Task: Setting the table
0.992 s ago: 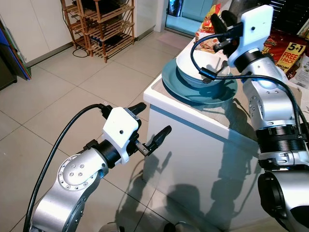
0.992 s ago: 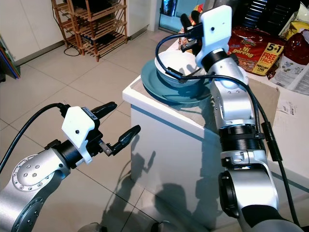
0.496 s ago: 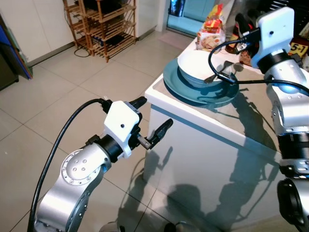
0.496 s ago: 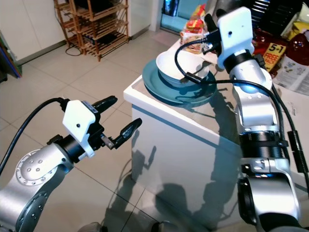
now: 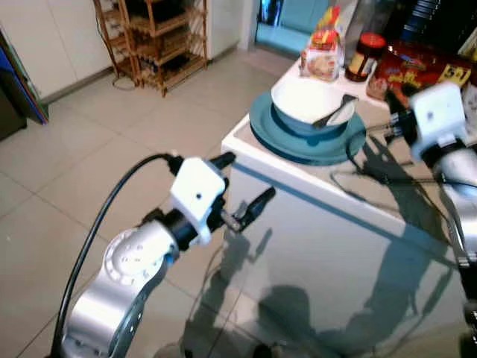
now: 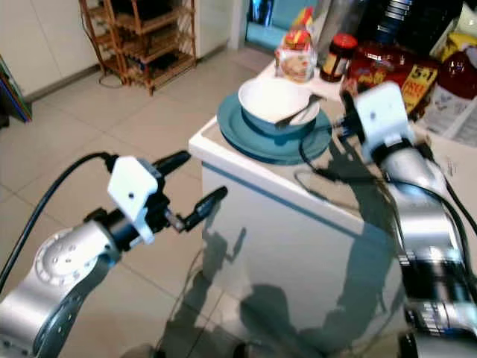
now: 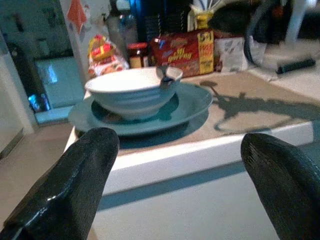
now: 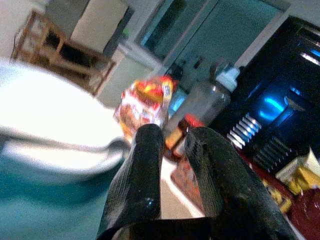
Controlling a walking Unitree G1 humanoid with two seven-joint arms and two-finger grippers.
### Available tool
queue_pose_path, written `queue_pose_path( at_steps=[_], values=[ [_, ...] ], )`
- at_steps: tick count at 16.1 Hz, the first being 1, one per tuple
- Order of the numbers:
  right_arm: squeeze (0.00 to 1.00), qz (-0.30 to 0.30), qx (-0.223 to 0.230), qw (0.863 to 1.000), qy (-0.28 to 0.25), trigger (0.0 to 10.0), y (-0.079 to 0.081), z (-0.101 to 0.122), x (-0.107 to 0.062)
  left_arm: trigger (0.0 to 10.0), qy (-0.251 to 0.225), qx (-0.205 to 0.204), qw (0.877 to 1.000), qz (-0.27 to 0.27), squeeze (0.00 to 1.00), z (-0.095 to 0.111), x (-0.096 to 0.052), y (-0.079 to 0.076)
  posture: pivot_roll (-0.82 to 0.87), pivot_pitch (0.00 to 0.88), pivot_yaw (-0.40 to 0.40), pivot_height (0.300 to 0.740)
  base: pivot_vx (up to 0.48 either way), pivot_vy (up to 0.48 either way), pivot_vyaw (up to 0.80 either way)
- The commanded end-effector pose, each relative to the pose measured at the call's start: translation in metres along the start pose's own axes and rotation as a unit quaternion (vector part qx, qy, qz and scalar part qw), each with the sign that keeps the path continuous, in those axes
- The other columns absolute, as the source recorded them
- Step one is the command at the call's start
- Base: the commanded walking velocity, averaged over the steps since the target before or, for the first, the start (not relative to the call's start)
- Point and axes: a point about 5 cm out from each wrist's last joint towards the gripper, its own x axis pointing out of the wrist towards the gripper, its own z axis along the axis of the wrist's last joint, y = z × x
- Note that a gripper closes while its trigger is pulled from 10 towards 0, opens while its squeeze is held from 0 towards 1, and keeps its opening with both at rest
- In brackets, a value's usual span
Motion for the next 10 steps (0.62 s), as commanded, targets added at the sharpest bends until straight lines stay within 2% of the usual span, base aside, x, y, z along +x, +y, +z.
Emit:
queue_pose_path(
  at_steps=[1, 2, 6, 10],
  values=[
    [0.00, -0.003, -0.019, 1.000, 0.013, 5.0, -0.003, -0.006, -0.008, 10.0, -0.007, -0.005, 1.000, -0.020, 0.00, 0.001, 0.004, -0.004, 0.00, 0.061, -0.059, 0.740, 0.000, 0.000, 0.00],
    [0.00, 0.002, -0.020, 1.000, 0.019, 10.0, 0.001, -0.013, -0.013, 10.0, -0.005, -0.009, 0.999, -0.032, 0.00, 0.000, 0.004, -0.007, 0.00, 0.061, -0.059, 0.740, 0.000, 0.000, 0.00],
    [0.00, 0.046, -0.035, 0.998, 0.019, 10.0, 0.015, -0.038, -0.017, 10.0, 0.002, -0.024, 0.996, -0.090, 0.00, 0.002, 0.006, -0.018, 0.00, 0.060, -0.059, 0.740, 0.000, 0.000, 0.00],
    [0.00, 0.080, -0.052, 0.995, 0.030, 10.0, 0.025, -0.057, -0.021, 10.0, 0.002, -0.026, 0.994, -0.106, 0.00, 0.003, 0.007, -0.022, 0.00, 0.061, -0.053, 0.740, 0.000, 0.000, 0.00]
  ],
)
